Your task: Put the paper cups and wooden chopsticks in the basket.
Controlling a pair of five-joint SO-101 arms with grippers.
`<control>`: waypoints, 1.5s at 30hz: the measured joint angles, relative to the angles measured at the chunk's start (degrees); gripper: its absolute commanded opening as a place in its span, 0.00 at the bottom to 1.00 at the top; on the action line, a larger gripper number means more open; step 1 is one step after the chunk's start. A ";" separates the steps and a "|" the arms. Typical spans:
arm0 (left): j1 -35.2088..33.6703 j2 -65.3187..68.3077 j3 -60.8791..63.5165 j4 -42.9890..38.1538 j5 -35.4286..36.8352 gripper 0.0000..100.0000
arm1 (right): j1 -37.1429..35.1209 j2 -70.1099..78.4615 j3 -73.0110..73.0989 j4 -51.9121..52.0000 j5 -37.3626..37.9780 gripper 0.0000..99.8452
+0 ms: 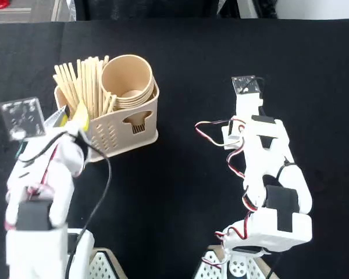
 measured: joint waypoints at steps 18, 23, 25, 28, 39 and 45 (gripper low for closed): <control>-15.65 -28.13 24.97 1.32 -10.20 0.12 | 0.00 0.00 0.00 0.00 0.00 0.01; -20.92 -28.22 37.45 -2.37 -10.73 0.12 | 0.00 0.00 0.00 0.00 0.00 0.01; -22.59 -27.87 39.12 -2.46 -10.73 0.12 | 0.00 0.00 0.00 0.00 0.00 0.01; -24.70 -28.13 39.30 -0.62 -10.73 0.13 | 0.00 0.00 0.00 0.09 0.00 0.01; -22.07 -28.13 39.30 15.47 -13.19 0.05 | -0.79 -19.52 19.60 -5.71 0.00 0.01; -20.75 -28.13 39.30 16.97 -18.55 0.03 | -4.04 -39.21 38.15 -15.74 0.00 0.01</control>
